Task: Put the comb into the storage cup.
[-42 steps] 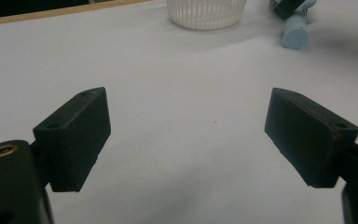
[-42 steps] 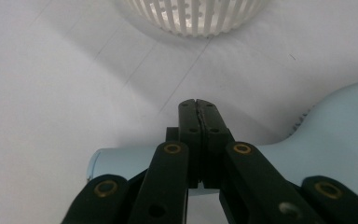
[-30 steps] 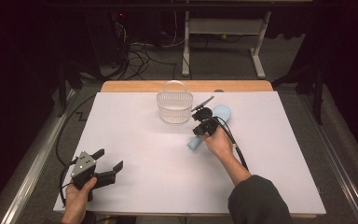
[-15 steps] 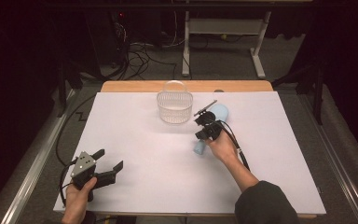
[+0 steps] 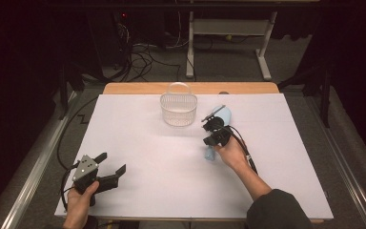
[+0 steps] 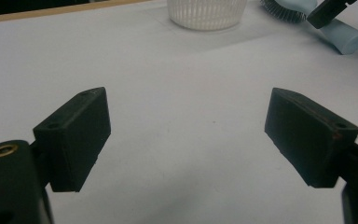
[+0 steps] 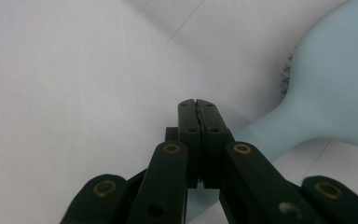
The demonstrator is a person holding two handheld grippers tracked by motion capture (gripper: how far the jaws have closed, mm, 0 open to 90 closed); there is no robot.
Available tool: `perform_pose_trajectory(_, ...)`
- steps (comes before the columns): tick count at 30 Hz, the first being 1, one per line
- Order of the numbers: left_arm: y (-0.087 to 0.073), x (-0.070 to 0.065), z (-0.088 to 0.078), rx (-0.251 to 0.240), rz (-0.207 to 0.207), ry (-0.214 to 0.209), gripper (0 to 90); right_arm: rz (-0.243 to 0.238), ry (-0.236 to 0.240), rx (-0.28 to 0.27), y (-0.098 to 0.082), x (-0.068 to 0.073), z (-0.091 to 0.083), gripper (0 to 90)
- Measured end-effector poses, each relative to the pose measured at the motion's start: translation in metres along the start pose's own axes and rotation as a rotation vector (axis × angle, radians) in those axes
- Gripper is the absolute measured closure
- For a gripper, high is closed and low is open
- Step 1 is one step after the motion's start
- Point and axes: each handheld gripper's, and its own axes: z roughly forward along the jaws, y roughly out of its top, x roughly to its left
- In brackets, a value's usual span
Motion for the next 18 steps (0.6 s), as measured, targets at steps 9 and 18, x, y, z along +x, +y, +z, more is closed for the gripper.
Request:
perform_pose_trajectory(9,0.0,-0.001,0.0,0.005,0.014,0.009,15.3,0.009,0.007,0.007,-0.006,0.001,-0.004,90.0)
perform_pose_trajectory(18,0.0,-0.001,0.0,0.006,0.013,0.012,15.3,-0.004,0.015,0.008,-0.012,0.0,-0.006,90.0)
